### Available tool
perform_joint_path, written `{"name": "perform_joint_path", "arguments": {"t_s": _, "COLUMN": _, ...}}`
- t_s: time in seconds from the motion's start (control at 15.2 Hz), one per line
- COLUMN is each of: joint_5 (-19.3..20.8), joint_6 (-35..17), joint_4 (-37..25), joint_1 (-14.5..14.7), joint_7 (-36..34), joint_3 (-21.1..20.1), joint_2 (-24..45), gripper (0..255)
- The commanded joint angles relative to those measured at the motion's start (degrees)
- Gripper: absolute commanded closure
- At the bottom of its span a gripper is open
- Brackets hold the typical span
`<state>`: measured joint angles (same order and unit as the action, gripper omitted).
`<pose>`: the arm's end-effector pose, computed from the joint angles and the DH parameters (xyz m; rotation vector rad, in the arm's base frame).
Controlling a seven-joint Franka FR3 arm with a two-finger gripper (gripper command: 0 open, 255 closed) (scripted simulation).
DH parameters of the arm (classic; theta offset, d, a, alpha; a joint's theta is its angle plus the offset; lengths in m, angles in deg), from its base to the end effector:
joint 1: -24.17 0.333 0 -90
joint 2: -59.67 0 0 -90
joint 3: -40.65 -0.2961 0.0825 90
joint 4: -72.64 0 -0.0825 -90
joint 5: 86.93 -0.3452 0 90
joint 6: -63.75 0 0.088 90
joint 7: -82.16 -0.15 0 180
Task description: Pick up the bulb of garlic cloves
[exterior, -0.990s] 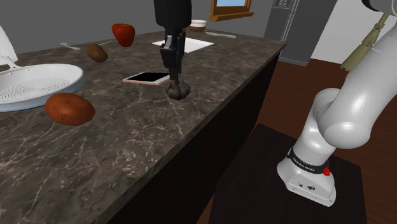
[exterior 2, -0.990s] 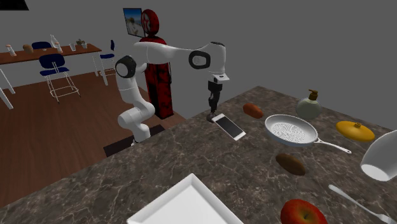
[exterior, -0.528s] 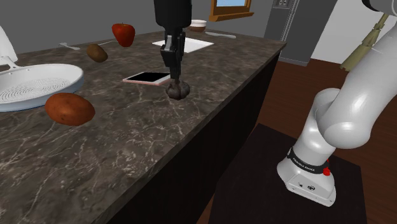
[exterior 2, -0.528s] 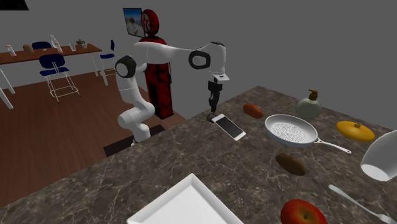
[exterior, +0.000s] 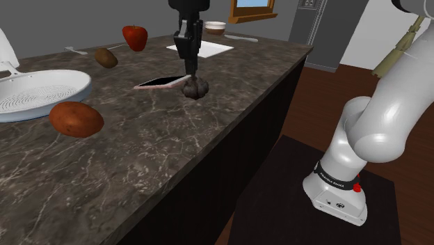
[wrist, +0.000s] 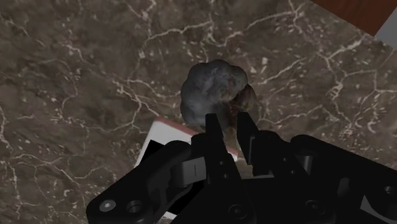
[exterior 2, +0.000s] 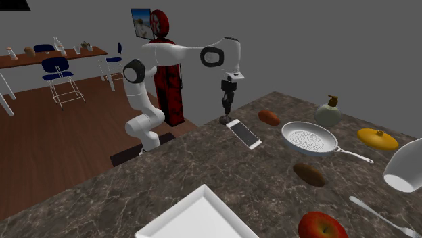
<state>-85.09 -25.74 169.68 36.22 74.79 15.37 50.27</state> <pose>0.3687 0.2938 0.5807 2.9508 0.7814 0.0826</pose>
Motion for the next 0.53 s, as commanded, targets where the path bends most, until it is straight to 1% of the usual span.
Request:
{"name": "perform_joint_path", "arguments": {"t_s": 0.0, "joint_5": 0.3, "joint_6": 1.8, "joint_4": -2.3, "joint_1": 0.0, "joint_7": -0.1, "joint_3": -0.1, "joint_2": 0.6, "gripper": 255}}
{"name": "perform_joint_path", "arguments": {"t_s": 0.46, "joint_5": 1.3, "joint_6": 7.7, "joint_4": -10.5, "joint_1": 0.1, "joint_7": -0.4, "joint_3": -0.6, "joint_2": 3.2, "gripper": 255}}
